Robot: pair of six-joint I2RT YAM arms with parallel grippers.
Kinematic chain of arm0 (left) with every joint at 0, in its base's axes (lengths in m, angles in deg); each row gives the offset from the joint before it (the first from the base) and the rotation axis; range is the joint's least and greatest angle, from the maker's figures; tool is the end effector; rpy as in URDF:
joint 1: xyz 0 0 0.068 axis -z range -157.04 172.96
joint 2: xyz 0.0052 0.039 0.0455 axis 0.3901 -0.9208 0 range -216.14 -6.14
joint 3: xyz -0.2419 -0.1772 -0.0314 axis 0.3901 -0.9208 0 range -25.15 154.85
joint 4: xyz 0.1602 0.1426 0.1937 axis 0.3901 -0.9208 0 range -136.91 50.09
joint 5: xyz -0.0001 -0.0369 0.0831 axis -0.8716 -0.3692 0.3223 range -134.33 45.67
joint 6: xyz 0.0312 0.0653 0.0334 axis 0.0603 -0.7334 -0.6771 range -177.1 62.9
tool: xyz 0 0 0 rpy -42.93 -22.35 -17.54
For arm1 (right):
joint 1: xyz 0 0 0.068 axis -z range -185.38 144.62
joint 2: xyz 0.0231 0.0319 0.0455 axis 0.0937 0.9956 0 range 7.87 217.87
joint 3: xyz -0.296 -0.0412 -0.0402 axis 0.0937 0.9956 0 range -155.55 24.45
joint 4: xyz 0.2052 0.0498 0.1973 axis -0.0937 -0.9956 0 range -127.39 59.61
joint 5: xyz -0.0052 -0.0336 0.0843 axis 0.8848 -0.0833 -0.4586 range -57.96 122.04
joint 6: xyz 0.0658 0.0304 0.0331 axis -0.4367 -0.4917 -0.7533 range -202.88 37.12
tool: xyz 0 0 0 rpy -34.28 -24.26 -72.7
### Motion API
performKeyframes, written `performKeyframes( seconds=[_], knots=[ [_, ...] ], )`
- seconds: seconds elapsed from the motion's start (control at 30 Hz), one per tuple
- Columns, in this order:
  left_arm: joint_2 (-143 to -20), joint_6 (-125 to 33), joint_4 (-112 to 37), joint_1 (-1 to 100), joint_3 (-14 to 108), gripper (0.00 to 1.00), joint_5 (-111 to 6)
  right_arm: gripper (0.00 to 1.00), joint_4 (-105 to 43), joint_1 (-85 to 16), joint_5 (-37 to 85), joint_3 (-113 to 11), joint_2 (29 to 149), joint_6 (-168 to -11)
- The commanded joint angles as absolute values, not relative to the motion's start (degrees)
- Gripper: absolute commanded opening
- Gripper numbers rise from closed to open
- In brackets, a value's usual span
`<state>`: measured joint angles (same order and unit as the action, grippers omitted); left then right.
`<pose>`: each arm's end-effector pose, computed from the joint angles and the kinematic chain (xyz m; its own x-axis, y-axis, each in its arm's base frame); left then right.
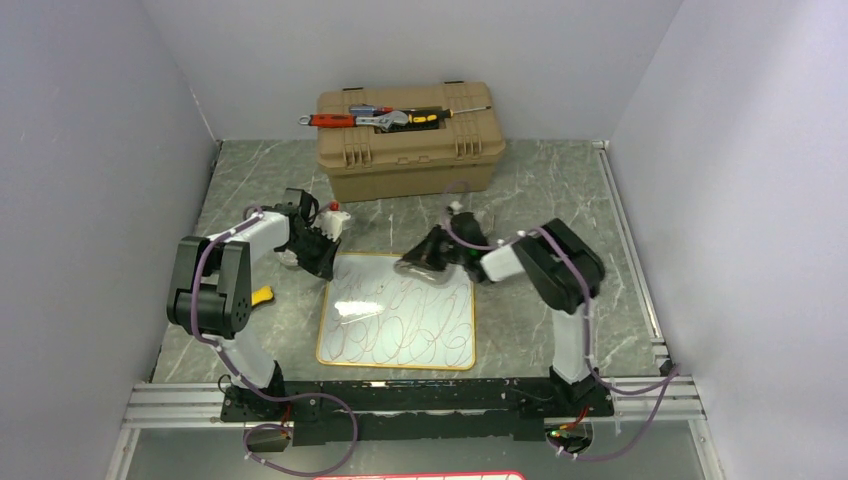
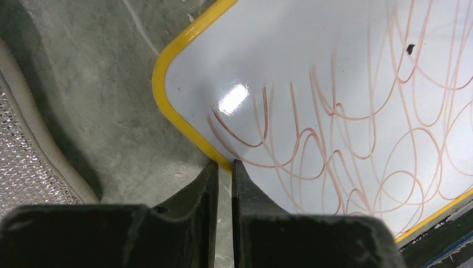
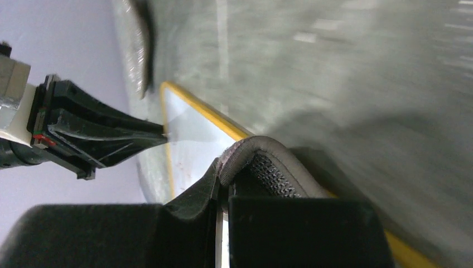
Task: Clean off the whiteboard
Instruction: Erase the whiteboard at the center of the board.
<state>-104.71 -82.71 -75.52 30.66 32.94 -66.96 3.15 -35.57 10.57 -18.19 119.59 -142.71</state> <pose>0.3376 -0.0723 0.1381 -0.7744 0.5073 -0.3781 0.6099 0.7574 -0.2329 0.3285 0.2203 0.0714 -0.8797 0.4189 -0.2250 0.0698 0.5817 0.8104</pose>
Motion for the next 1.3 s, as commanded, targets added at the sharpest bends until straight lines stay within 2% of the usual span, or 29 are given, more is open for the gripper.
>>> performKeyframes(
  seconds=[0.0,0.13,0.37,0.5,0.6,0.7,0.83,0.93,1.0,1.17,1.27],
  knots=[
    [-109.06,-84.39,-75.51,32.45,31.49,0.08,-64.52,0.00,-11.95,-44.33,7.82,-24.10,134.76,-142.59],
    [-108.85,-84.52,-75.55,32.45,31.47,0.08,-64.22,0.00,-12.53,-42.51,7.56,-20.23,130.52,-141.95],
    [-108.30,-84.99,-75.08,32.28,30.52,0.08,-63.98,0.00,-20.46,-30.03,12.65,2.36,110.24,-134.37],
    [-108.49,-84.61,-74.97,32.27,30.44,0.08,-64.73,0.00,-23.24,-34.19,16.21,4.58,107.97,-136.25],
    [-108.46,-84.03,-74.92,32.40,30.60,0.08,-65.76,0.00,-16.25,-42.97,13.44,0.31,117.76,-141.25],
    [-108.45,-83.86,-75.05,32.69,30.66,0.08,-66.01,0.00,-10.13,-48.78,8.87,-9.03,127.28,-143.66],
    [-108.27,-83.78,-75.23,32.89,30.72,0.08,-65.97,0.00,-17.33,-53.45,7.97,-29.54,134.86,-140.04],
    [-108.09,-83.56,-75.39,32.89,31.05,0.08,-65.82,0.00,-21.81,-52.77,7.76,-33.89,136.94,-139.03],
    [-107.85,-83.64,-75.35,32.89,30.88,0.08,-65.70,0.00,-21.87,-50.54,9.49,-27.86,133.75,-138.97],
    [-107.35,-84.01,-74.78,32.80,29.89,0.08,-65.95,0.00,-17.63,-37.77,14.68,0.17,116.39,-140.14],
    [-107.15,-84.05,-74.68,32.80,29.70,0.08,-66.75,0.00,-19.79,-35.69,18.95,6.79,110.39,-138.98]
  ],
)
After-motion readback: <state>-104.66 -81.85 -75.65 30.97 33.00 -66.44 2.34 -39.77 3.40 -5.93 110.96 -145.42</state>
